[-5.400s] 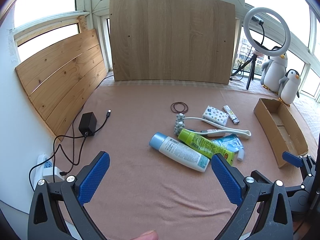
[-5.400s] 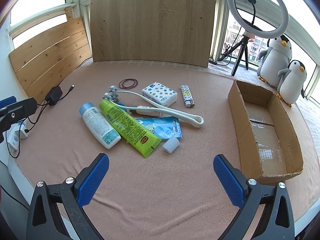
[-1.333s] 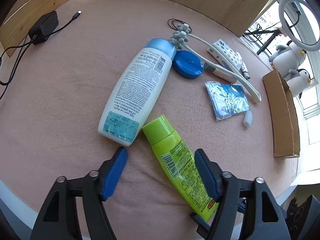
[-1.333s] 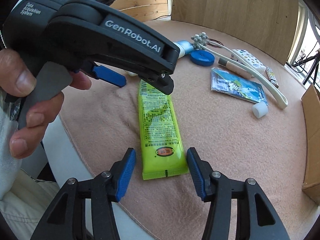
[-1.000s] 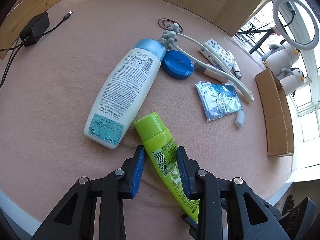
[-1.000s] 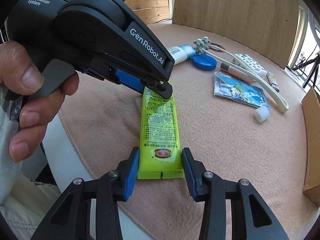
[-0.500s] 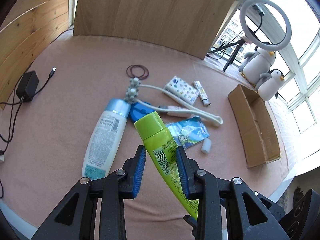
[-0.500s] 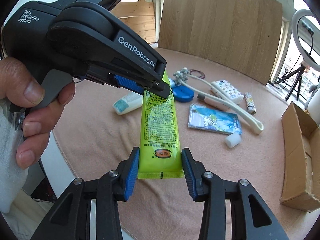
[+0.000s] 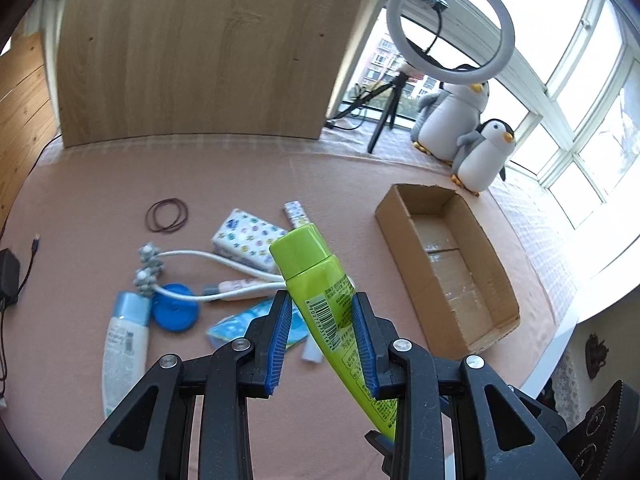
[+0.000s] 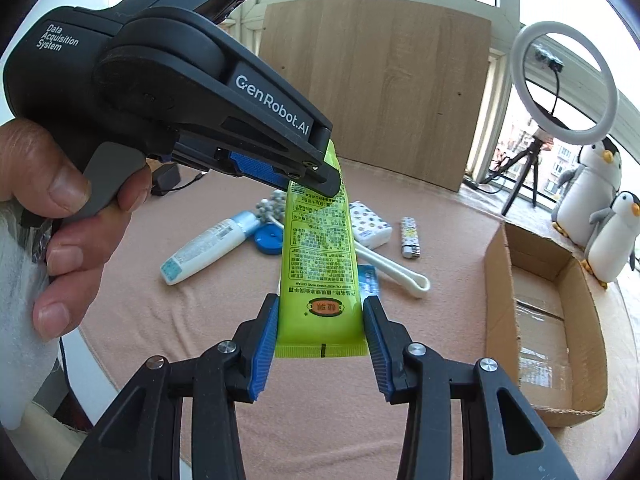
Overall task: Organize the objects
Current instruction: 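Carry the green tube with the right gripper into the cardboard box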
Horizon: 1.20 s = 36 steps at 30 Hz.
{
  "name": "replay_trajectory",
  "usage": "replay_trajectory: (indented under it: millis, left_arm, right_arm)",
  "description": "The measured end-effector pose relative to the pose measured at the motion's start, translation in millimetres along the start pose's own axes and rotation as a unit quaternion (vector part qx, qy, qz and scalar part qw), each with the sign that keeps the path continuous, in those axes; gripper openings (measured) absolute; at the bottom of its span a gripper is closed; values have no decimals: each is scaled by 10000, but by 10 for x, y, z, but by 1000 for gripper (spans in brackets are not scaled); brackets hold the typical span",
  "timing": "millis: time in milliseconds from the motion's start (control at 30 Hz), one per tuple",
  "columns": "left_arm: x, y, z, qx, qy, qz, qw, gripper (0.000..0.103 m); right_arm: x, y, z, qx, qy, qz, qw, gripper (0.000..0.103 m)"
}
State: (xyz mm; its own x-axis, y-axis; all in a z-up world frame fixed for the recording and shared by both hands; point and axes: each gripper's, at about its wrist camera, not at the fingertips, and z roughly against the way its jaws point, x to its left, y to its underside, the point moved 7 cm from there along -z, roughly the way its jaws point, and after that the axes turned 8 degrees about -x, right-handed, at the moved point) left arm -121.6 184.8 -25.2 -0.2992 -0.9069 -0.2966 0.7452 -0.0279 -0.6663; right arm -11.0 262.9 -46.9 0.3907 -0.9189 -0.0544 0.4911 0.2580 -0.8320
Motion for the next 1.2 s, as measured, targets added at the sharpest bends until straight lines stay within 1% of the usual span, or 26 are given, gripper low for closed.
replay_trajectory:
  millis: [167, 300, 433, 567, 600, 633, 667, 733, 767, 800, 900, 1000, 1100, 1200]
  left_arm:
    - [-746, -97, -346, 131, 488, -436, 9978, 34]
    - [-1345, -156, -644, 249, 765, -733, 9941, 34]
    - [-1786, -182, -896, 346, 889, -939, 9910, 34]
    - [-2038, -217, -1103, 435, 896, -1087, 9891, 33]
    - [-2068, -221, -1142, 452, 890, -1130, 9886, 33]
    - [-2109, -224, -1185, 448, 881, -1184, 9880, 35]
    - [-2093, -210, -1247, 451, 783, -1271, 9878, 41]
    - [-2015, -235, -1294, 296, 471, -1318, 9897, 74]
    - [-1929, -256, -1286, 186, 349, -1295, 9908, 80]
    - [-1837, -279, -1250, 83, 296, -1264, 9915, 85]
    - [-1467, -314, -1151, 34, 96, -1156, 9932, 85]
    - [-998, -337, -988, -49, -185, -974, 9951, 85]
    - [-464, -339, -770, -167, -533, -728, 9958, 85]
    - [113, -291, -499, -304, -963, -444, 9939, 86]
  right_arm:
    - [-553, 82, 155, -20, 589, -325, 9977, 38]
    - [-1011, 196, 302, 9, 1051, -556, 9929, 38]
    - [-1432, 318, 379, 36, 1348, -787, 9877, 38]
    - [-1714, 354, 410, 6, 1462, -918, 9850, 38]
    - [-1753, 359, 410, -2, 1476, -943, 9845, 32]
    - [-1779, 354, 403, -32, 1436, -953, 9850, 13]
    - [-1809, 356, 382, 2, 1502, -938, 9842, 9]
    - [-1884, 377, 355, -39, 1660, -1076, 9802, 11]
    - [-1926, 410, 326, 16, 1672, -1204, 9785, 22]
    - [-1952, 447, 304, 103, 1676, -1314, 9770, 28]
    - [-1968, 477, 358, 31, 1713, -1469, 9742, 28]
    - [-1933, 498, 380, 82, 1760, -1496, 9729, 29]
    - [-1882, 467, 378, 65, 1766, -1520, 9725, 33]
    - [-1784, 364, 317, 23, 1653, -1487, 9750, 36]
